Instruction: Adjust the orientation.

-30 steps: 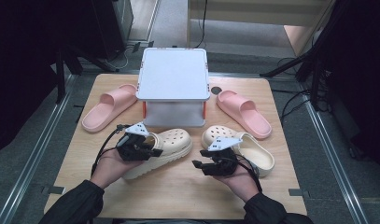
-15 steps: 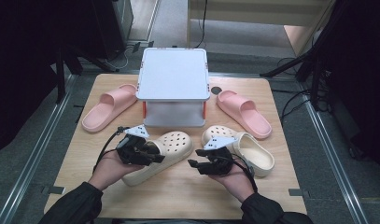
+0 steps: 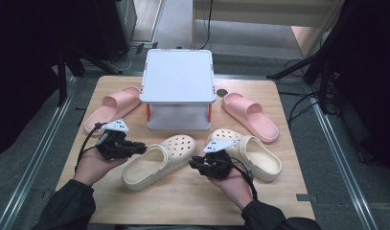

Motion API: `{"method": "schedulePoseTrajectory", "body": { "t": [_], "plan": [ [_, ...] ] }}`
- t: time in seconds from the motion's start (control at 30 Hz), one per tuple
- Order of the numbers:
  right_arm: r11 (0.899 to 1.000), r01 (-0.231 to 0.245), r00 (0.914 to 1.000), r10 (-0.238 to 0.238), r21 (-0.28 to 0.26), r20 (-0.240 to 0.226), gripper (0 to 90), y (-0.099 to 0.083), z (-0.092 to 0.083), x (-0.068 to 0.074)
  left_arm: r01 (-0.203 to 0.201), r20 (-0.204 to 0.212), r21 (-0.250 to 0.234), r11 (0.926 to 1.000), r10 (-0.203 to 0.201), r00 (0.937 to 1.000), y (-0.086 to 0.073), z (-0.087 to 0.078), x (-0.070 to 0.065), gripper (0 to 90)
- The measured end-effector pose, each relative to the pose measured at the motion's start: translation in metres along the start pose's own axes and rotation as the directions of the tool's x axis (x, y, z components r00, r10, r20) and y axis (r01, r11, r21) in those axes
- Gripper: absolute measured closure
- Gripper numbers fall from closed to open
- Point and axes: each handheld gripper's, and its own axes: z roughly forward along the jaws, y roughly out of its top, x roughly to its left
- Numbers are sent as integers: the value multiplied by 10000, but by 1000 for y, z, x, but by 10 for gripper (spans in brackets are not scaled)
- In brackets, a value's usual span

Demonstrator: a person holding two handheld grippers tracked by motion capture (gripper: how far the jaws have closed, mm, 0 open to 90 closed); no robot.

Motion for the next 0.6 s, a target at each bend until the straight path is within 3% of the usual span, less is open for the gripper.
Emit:
{"method": "schedulePoseTrajectory", "body": {
  "t": [0.03, 0.13, 0.17, 0.3, 0.37, 0.47, 0.6],
  "plan": [
    [10000, -34, 10000, 34, 33, -27, 884, 1, 6, 4, 14, -180, 183, 9998, -11, 9998, -3, 3, 9, 837],
    [10000, -3, 9999, 4, 33, -154, 900, 3, 16, 10, 119, -271, 301, 9995, -110, 9996, -6, 7, 15, 841],
    [10000, 62, 9997, -61, 71, -228, 900, 3, 21, 12, 363, -142, 458, 9983, -357, 9993, -9, 13, 20, 841],
    [9992, 197, 9996, -189, 358, -206, 894, 2, 32, 17, 440, -145, 803, 9958, -430, 9990, -15, 22, 22, 849],
    [9985, 121, 9999, -120, 526, -18, 894, 2, 39, 16, 519, -64, 763, 9957, -515, 9986, -16, 22, 23, 854],
    [9988, 11, 10000, -8, 495, -56, 897, 3, 42, 13, 915, 66, 759, 9929, -923, 9957, -20, 23, 25, 852],
    [9989, 53, 10000, -52, 473, -36, 896, 4, 43, 12, 1100, 145, 730, 9912, -1114, 9937, -23, 21, 26, 860]
  ]
}}
